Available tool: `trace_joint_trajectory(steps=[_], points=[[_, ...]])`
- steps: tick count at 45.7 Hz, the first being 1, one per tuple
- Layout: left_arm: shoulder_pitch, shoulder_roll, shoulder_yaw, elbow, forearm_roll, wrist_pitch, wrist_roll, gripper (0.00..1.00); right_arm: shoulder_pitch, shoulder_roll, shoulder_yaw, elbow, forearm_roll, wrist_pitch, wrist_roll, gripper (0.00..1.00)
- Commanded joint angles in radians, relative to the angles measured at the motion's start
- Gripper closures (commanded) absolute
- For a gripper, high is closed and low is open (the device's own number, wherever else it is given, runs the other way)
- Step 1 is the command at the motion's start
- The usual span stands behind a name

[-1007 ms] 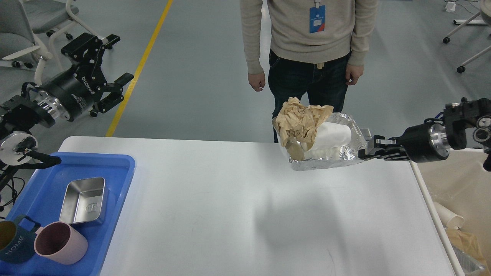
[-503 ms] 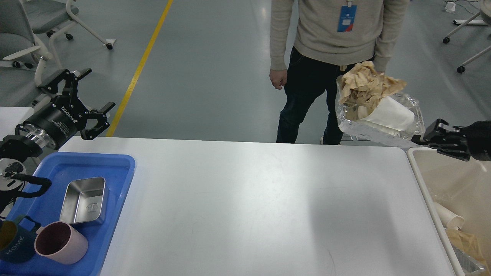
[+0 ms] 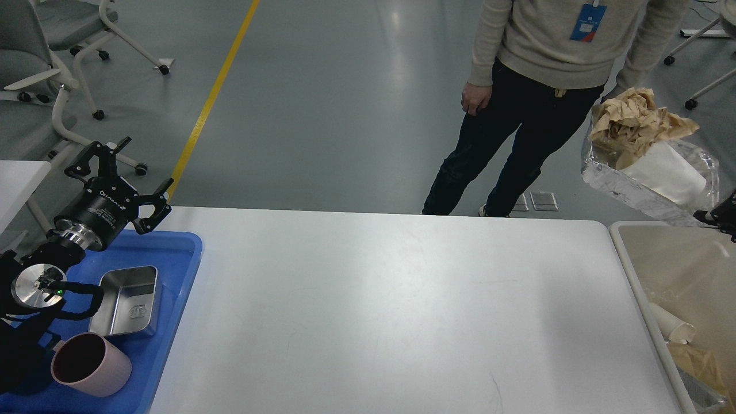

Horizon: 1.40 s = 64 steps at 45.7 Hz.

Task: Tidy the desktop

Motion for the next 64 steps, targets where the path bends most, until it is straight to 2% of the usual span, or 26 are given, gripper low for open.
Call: trace_joint_trajectory(steps=[1, 8, 28, 37, 46, 47, 48, 49, 50, 51, 52, 56, 64], points=[[0.003, -0.047, -0.003, 0.035, -0.043, -0.001, -0.003, 0.04, -0.056, 0.001, -0.003, -0.041, 0.04, -0.001, 0.017, 1.0], [0.006, -0.101, -0.017, 0.07, -0.055, 0.0, -0.004, 0.04, -0.107, 0.007, -0.003, -0.084, 0.077, -0.02, 0.02, 1.0], [0.029, -0.098, -0.082, 0.078, -0.055, -0.003, -0.003, 0.04, -0.302, 0.049, -0.004, -0.275, 0.229, -0.021, 0.02, 1.0], [0.034, -0.107, -0.106, 0.079, -0.055, -0.004, -0.006, 0.04, -0.368, 0.124, -0.001, -0.399, 0.241, -0.023, 0.019, 1.0], [0.04, -0.142, -0.106, 0.079, -0.055, -0.006, -0.007, 0.04, -0.426, 0.262, 0.002, -0.583, 0.241, -0.029, 0.016, 1.0], [0.041, -0.145, -0.106, 0.079, -0.055, -0.006, -0.007, 0.04, -0.431, 0.279, 0.002, -0.617, 0.241, -0.033, 0.016, 0.94], [0.041, -0.145, -0.106, 0.078, -0.055, -0.006, -0.007, 0.04, -0.437, 0.297, 0.002, -0.649, 0.241, -0.04, 0.016, 0.82], [0.043, -0.147, -0.106, 0.079, -0.055, -0.006, -0.007, 0.04, -0.44, 0.315, 0.003, -0.682, 0.243, -0.044, 0.016, 0.64], [0.044, -0.147, -0.106, 0.078, -0.055, -0.006, -0.007, 0.04, -0.441, 0.34, 0.003, -0.712, 0.243, -0.049, 0.017, 0.41], [0.046, -0.147, -0.106, 0.078, -0.055, -0.006, -0.007, 0.04, -0.443, 0.363, 0.003, -0.743, 0.246, -0.055, 0.017, 0.13], [0.047, -0.149, -0.106, 0.079, -0.055, -0.006, -0.007, 0.04, -0.443, 0.384, 0.005, -0.774, 0.252, -0.059, 0.016, 0.0], [0.047, -0.147, -0.106, 0.078, -0.055, -0.006, -0.007, 0.04, -0.447, 0.446, 0.002, -0.861, 0.296, -0.053, 0.016, 0.0], [0.049, -0.147, -0.108, 0.078, -0.055, -0.006, -0.007, 0.04, -0.487, 0.461, 0.0, -0.88, 0.351, -0.055, 0.016, 0.0]])
